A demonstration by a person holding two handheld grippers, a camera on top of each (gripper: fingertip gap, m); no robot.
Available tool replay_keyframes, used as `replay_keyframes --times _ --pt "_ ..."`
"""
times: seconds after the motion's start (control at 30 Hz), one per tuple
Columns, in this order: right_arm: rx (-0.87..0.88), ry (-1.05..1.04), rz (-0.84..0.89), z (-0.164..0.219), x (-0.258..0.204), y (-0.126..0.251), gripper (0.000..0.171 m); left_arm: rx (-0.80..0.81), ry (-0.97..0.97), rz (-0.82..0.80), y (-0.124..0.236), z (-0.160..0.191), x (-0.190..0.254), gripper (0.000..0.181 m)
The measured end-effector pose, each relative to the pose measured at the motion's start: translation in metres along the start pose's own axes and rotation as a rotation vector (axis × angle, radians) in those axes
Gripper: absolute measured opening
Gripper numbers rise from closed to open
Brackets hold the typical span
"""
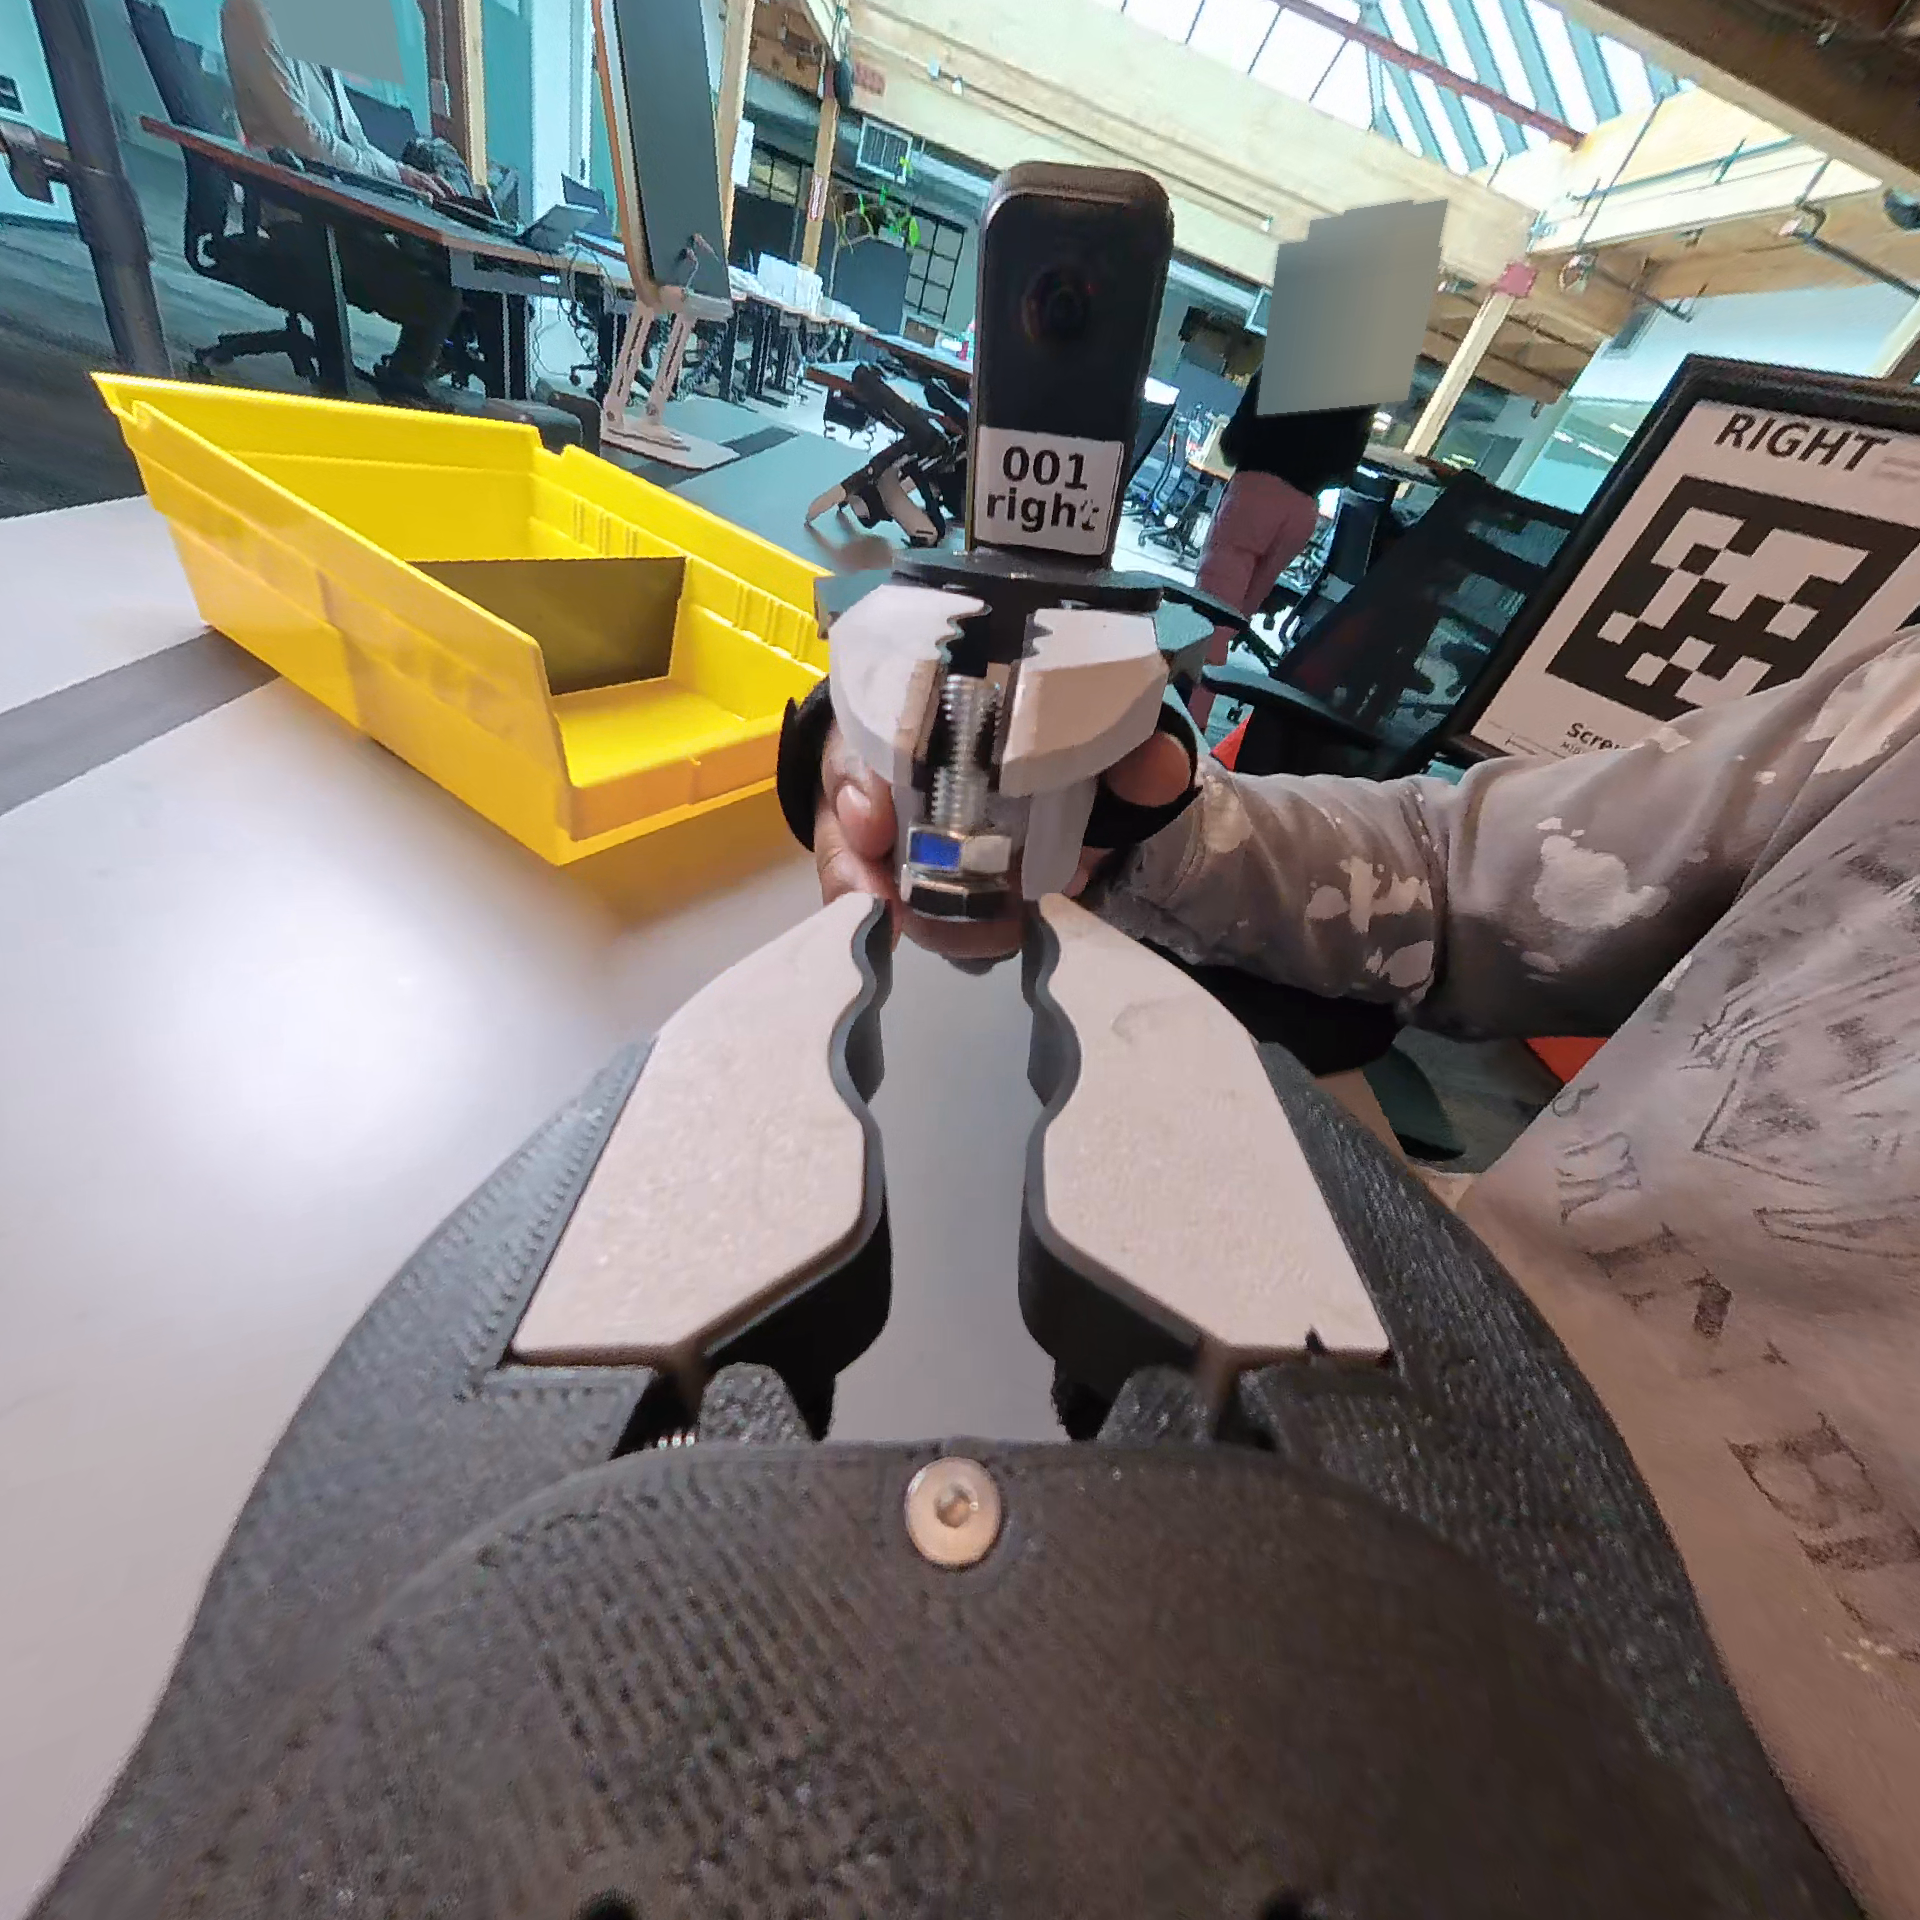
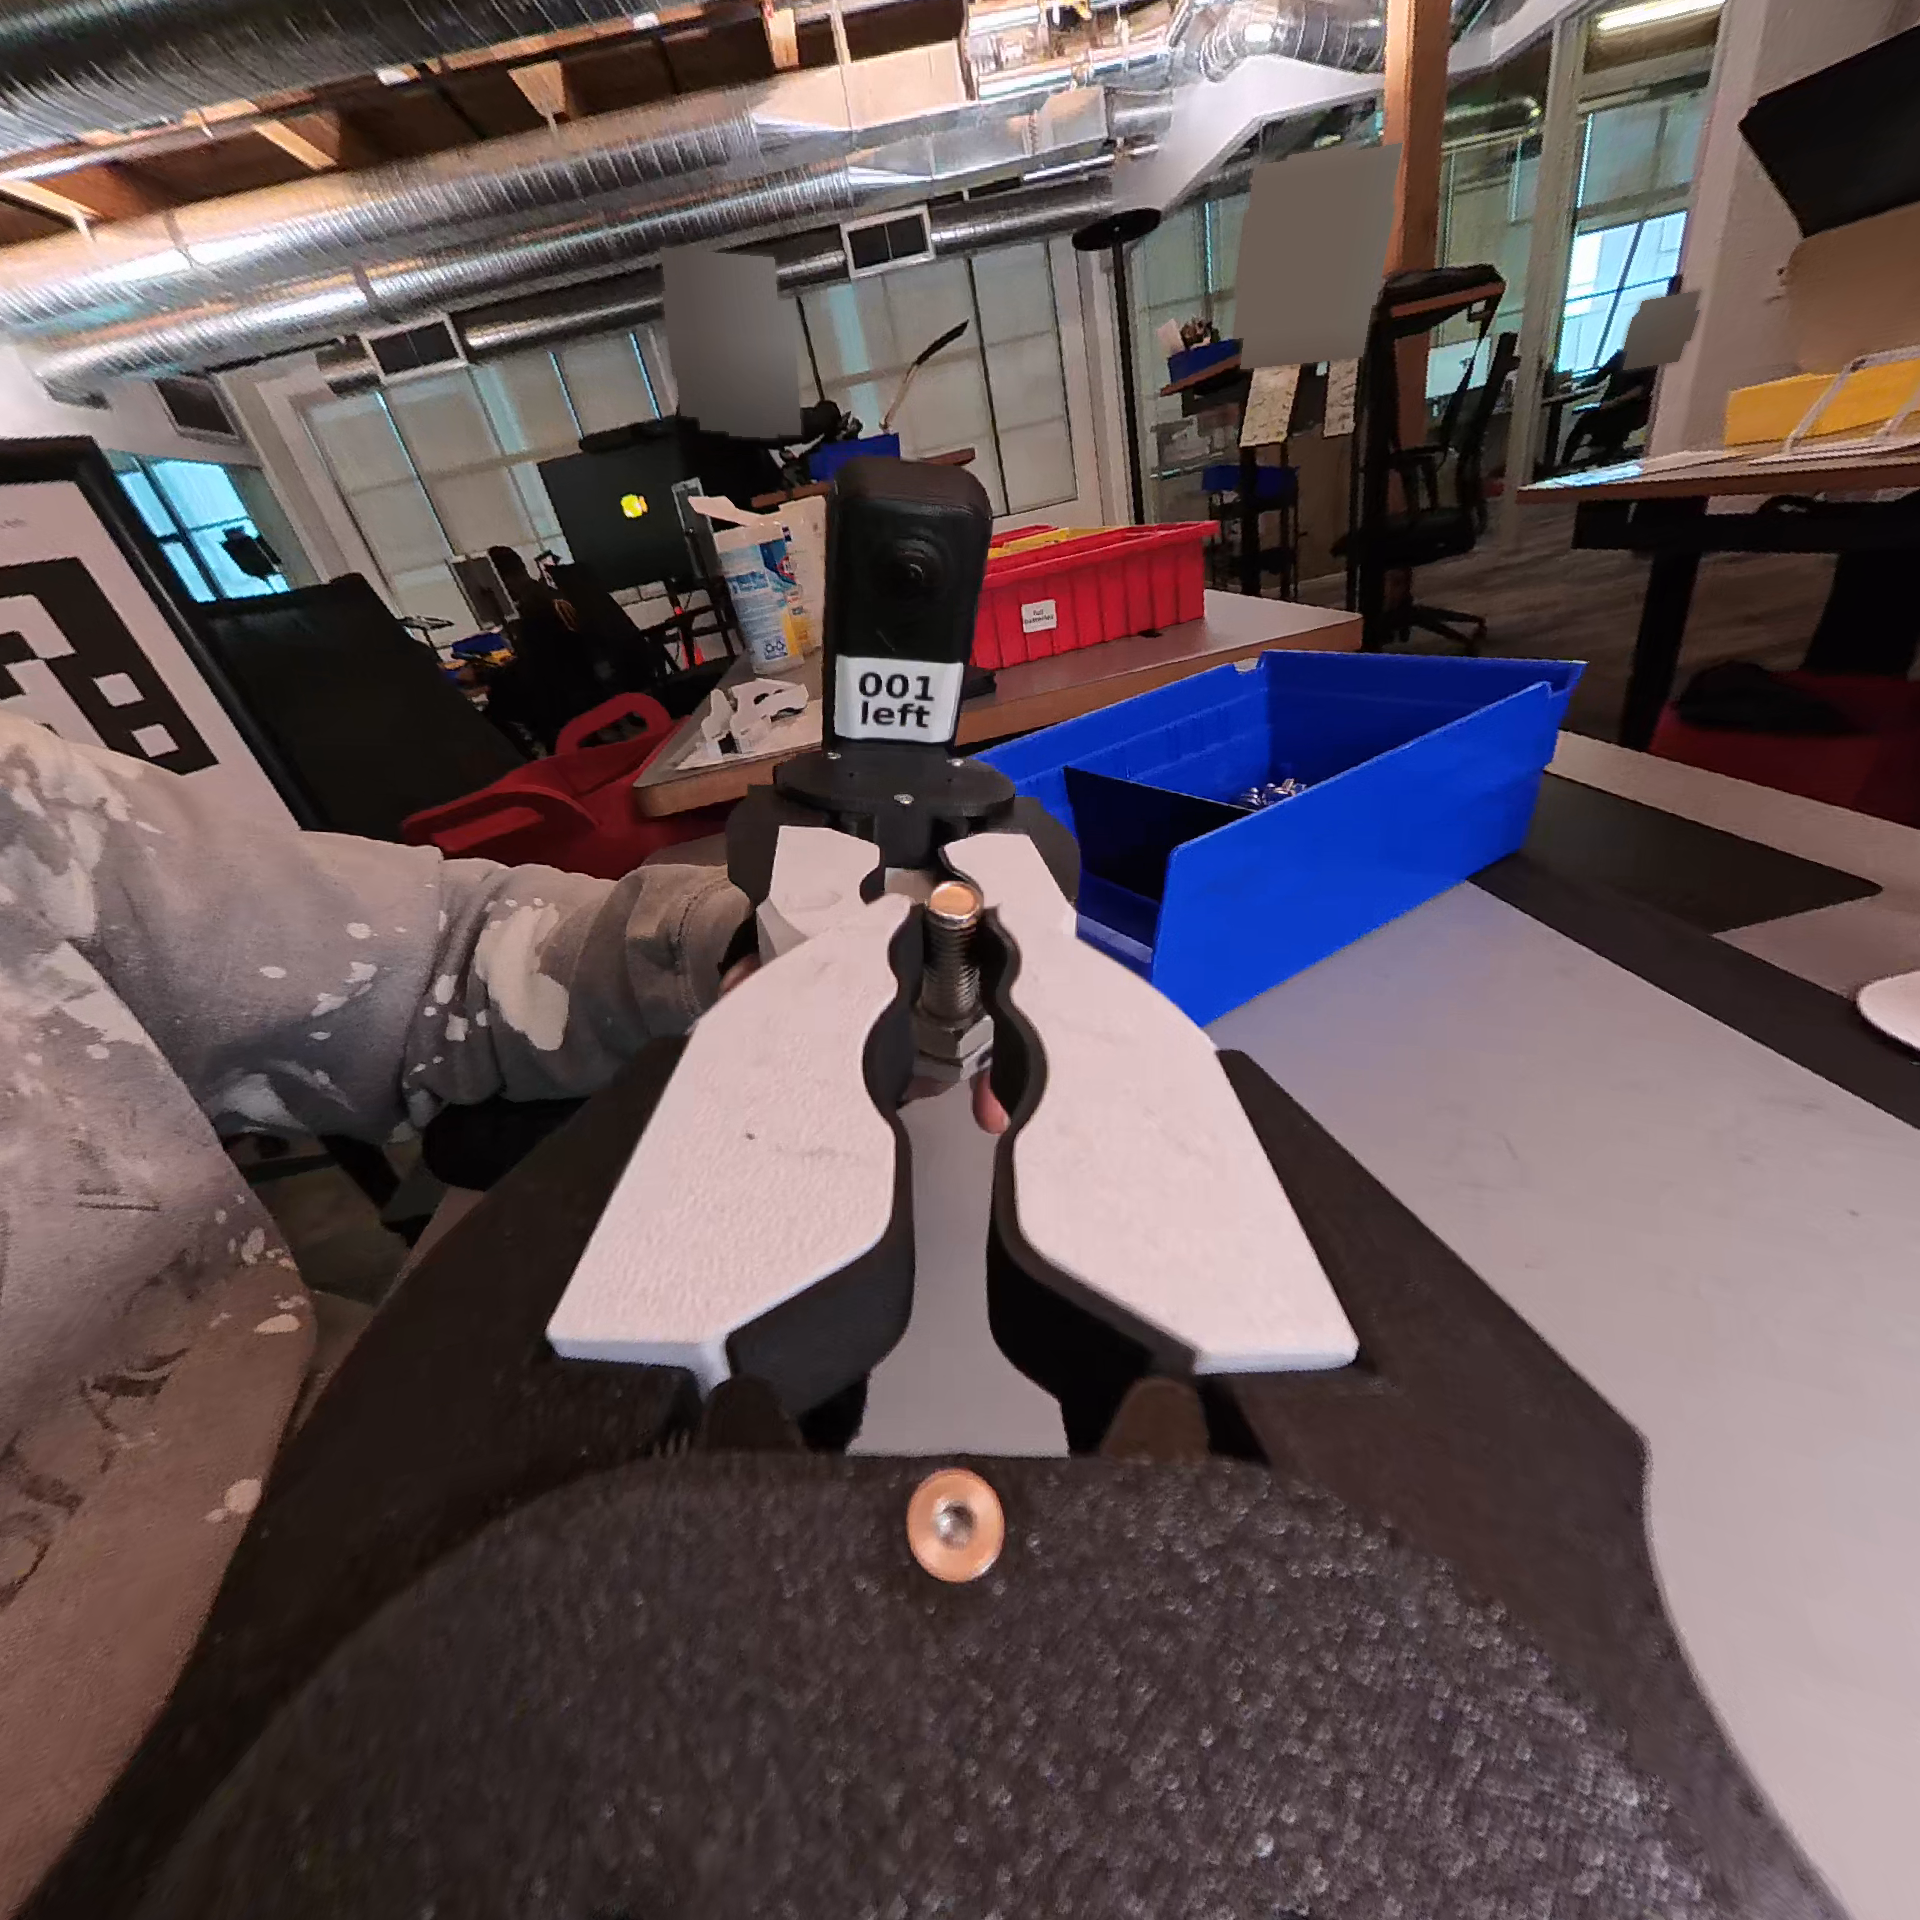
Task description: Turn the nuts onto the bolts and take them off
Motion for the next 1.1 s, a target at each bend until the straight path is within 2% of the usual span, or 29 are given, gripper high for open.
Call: replay_keyframes --times 0.17,0.73,0.87,1.1 --pt "0.002 0.022 0.025 -0.001 -0.001 -0.001 0.009 0.021 -0.025 -0.035 -0.002 -0.001 0.0 0.019" --pt "-0.053 0.081 0.099 -0.005 -0.001 0.001 0.01 0.184 -0.024 -0.105 -0.007 -0.001 0.0 0.018" --pt "-0.006 0.064 0.133 -0.011 0.004 0.006 0.027 0.275 -0.004 -0.129 -0.001 -0.007 -0.002 0.018" --pt "-0.038 0.053 0.153 -0.003 0.005 0.0 0.036 0.318 -0.01 -0.127 0.0 -0.009 0.003 0.018"
Point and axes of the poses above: each gripper's, where its closed fingertips meet, y back along the fingers, z out of its underside, x = y × z across the jaws, the point moved 4 cm from there along y, back along the fingers
